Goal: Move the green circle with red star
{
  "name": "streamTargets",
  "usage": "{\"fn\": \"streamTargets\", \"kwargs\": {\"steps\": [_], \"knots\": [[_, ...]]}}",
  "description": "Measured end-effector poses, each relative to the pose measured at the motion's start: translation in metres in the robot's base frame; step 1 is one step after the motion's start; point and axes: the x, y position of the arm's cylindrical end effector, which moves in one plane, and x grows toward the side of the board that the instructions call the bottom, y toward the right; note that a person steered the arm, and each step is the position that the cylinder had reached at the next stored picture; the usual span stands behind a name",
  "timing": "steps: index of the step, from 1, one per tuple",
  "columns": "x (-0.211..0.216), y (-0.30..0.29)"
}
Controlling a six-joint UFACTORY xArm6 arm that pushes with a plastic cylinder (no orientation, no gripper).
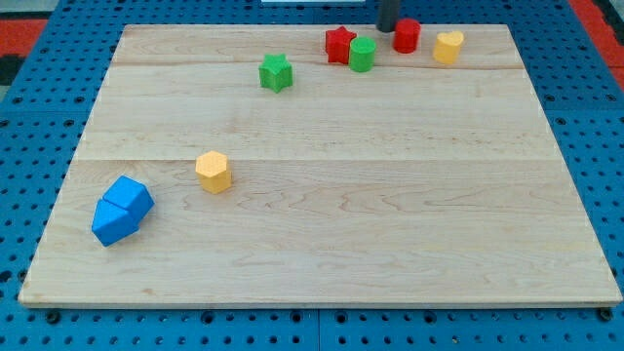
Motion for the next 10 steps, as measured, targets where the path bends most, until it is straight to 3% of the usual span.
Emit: {"fn": "streamTargets", "kwargs": {"steps": [1, 2, 4, 5, 7, 9, 10], "knots": [[0.000, 0.003], [0.002, -0.031], [0.001, -0.163], [0.023, -0.140], [0.028, -0.117], [0.017, -0.012], [0.001, -0.034]]}}
